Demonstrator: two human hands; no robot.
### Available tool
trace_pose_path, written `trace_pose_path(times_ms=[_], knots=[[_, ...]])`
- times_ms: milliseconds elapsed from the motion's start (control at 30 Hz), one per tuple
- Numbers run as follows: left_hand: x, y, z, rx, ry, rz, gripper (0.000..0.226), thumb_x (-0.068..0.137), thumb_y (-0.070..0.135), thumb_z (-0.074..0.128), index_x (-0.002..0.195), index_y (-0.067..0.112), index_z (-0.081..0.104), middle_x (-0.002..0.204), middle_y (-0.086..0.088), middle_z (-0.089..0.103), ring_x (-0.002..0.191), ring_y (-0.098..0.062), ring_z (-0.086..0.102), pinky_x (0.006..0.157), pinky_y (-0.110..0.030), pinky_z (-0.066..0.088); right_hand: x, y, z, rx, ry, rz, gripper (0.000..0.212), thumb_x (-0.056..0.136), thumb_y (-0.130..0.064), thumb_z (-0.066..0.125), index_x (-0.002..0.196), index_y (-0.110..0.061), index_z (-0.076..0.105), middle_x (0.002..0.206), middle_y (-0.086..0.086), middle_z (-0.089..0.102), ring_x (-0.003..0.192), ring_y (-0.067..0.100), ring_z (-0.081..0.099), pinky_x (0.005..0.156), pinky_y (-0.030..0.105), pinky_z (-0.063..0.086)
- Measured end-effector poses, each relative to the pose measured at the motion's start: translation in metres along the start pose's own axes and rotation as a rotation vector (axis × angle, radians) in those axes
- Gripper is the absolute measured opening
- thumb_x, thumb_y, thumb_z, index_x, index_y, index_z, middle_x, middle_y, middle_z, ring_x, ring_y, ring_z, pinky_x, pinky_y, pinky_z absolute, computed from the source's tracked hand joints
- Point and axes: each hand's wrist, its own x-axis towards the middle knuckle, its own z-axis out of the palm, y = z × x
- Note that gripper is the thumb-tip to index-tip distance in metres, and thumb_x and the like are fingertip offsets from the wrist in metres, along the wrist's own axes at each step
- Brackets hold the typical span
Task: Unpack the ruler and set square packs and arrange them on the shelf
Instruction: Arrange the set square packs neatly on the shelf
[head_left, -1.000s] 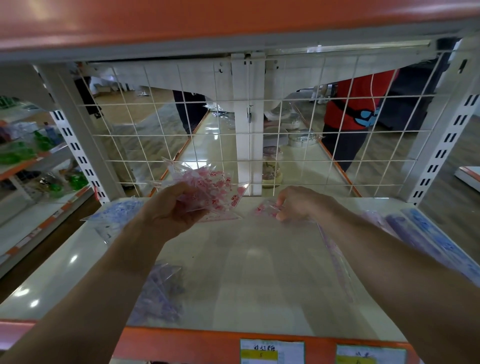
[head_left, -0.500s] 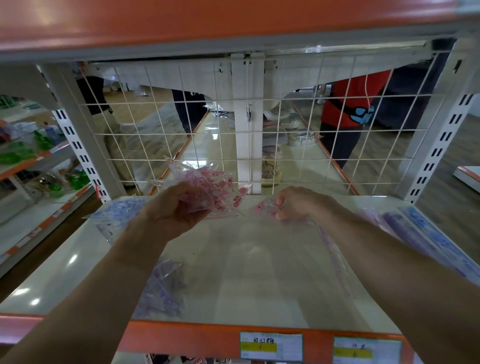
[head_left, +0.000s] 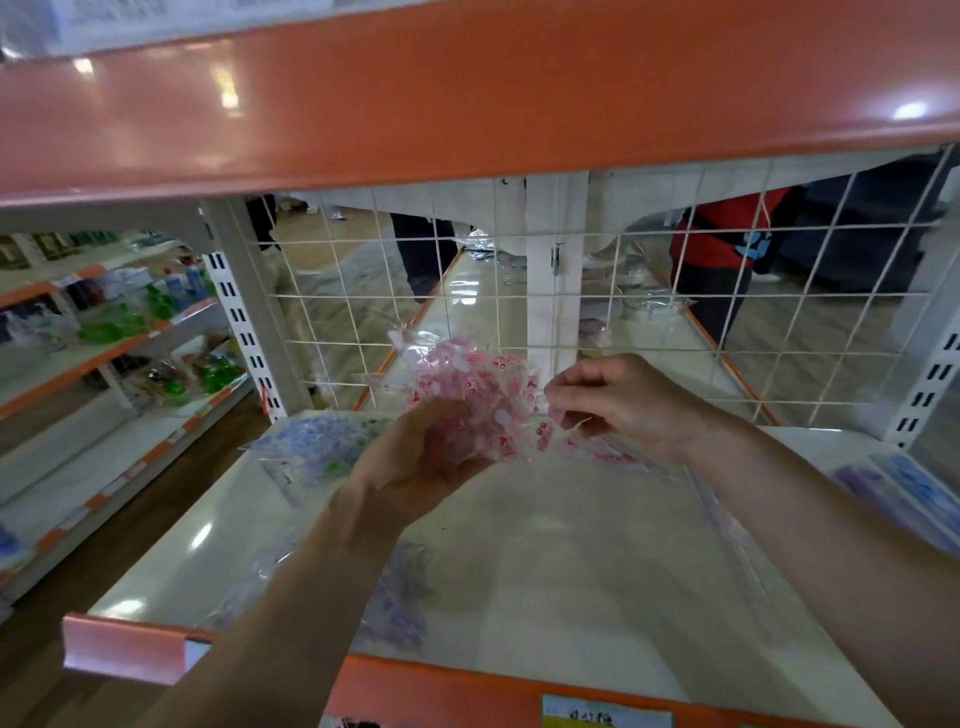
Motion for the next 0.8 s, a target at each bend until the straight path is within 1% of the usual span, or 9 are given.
trace_pose_path(times_ms=[133, 300, 367, 467, 533, 633, 700, 767, 800], knots=[[-0.004, 0.001, -0.001, 0.043, -0.003, 0.036, 0.02, 0.078, 0.007, 0.054, 0.081, 0.006, 0.074, 0.088, -0.014, 0.072, 0.073, -0.025, 0.07, 0.061, -0.033, 0.059, -0.002, -0.002, 0.001, 0.009, 0.005, -0.015, 0.008, 0.087, -0.011, 0.067, 0.092, -0.006, 0.068, 0.074, 0.003, 0.069, 0.066, 0.009, 0.067, 0.059, 0.021, 0.054], [-0.006, 0.006, -0.01, 0.021, 0.092, 0.061, 0.016, 0.071, 0.007, 0.057, 0.085, 0.004, 0.065, 0.081, -0.014, 0.072, 0.072, -0.029, 0.071, 0.058, -0.032, 0.058, -0.006, -0.004, -0.007, 0.022, 0.114, -0.052, 0.006, 0.09, -0.009, 0.062, 0.089, -0.007, 0.067, 0.07, -0.002, 0.071, 0.064, 0.009, 0.068, 0.054, 0.018, 0.052], [-0.006, 0.012, -0.017, -0.012, 0.091, 0.088, 0.024, 0.065, 0.006, 0.066, 0.089, 0.004, 0.068, 0.087, -0.015, 0.072, 0.074, -0.028, 0.071, 0.064, -0.033, 0.058, -0.007, -0.003, -0.011, 0.018, 0.152, -0.053, 0.006, 0.09, -0.006, 0.062, 0.087, -0.006, 0.067, 0.074, 0.002, 0.07, 0.064, 0.009, 0.067, 0.055, 0.018, 0.052], [-0.007, 0.018, -0.025, -0.115, 0.056, 0.136, 0.064, 0.032, 0.0, 0.088, 0.092, 0.002, 0.067, 0.084, -0.017, 0.072, 0.071, -0.027, 0.071, 0.068, -0.037, 0.059, -0.009, -0.001, -0.018, 0.111, 0.205, 0.003, 0.011, 0.086, 0.001, 0.064, 0.097, -0.001, 0.064, 0.077, 0.008, 0.069, 0.061, 0.009, 0.067, 0.056, 0.019, 0.055], [-0.008, 0.02, -0.029, -0.142, 0.039, 0.179, 0.063, 0.033, -0.002, 0.086, 0.091, 0.002, 0.062, 0.069, -0.013, 0.07, 0.06, -0.022, 0.07, 0.072, -0.037, 0.058, -0.011, 0.0, -0.021, 0.206, 0.232, 0.042, 0.019, 0.084, 0.004, 0.066, 0.102, 0.001, 0.061, 0.079, 0.012, 0.067, 0.061, 0.011, 0.068, 0.057, 0.021, 0.056], [-0.004, 0.016, -0.023, -0.161, 0.002, 0.184, 0.065, 0.02, 0.0, 0.091, 0.083, 0.002, 0.072, 0.079, -0.012, 0.072, 0.07, -0.024, 0.071, 0.074, -0.036, 0.057, -0.009, 0.002, -0.014, 0.322, 0.209, 0.093, 0.025, 0.084, 0.007, 0.065, 0.107, 0.002, 0.058, 0.084, 0.017, 0.066, 0.064, 0.015, 0.068, 0.06, 0.024, 0.058], [-0.001, 0.009, -0.013, -0.112, 0.035, 0.107, 0.048, 0.044, 0.002, 0.085, 0.089, 0.003, 0.069, 0.076, -0.012, 0.071, 0.073, -0.025, 0.07, 0.073, -0.036, 0.057, -0.007, 0.001, -0.002, 0.331, 0.134, 0.131, 0.025, 0.085, 0.008, 0.062, 0.108, 0.001, 0.058, 0.083, 0.018, 0.066, 0.067, 0.018, 0.068, 0.063, 0.026, 0.06], [0.001, 0.004, -0.005, -0.065, 0.117, 0.042, 0.019, 0.077, 0.004, 0.061, 0.096, 0.004, 0.061, 0.069, -0.01, 0.069, 0.079, -0.026, 0.067, 0.062, -0.035, 0.06, -0.007, -0.002, 0.007, 0.322, 0.08, 0.169, 0.02, 0.086, 0.008, 0.061, 0.105, 0.002, 0.061, 0.078, 0.016, 0.066, 0.068, 0.019, 0.067, 0.064, 0.027, 0.059], [0.002, 0.005, -0.004, -0.066, 0.139, 0.024, 0.017, 0.082, 0.004, 0.053, 0.098, 0.004, 0.06, 0.07, -0.01, 0.069, 0.082, -0.027, 0.066, 0.057, -0.032, 0.059, -0.006, -0.004, 0.009, 0.325, 0.078, 0.187, 0.017, 0.086, 0.007, 0.06, 0.102, 0.002, 0.062, 0.076, 0.014, 0.066, 0.067, 0.019, 0.067, 0.064, 0.028, 0.058]])
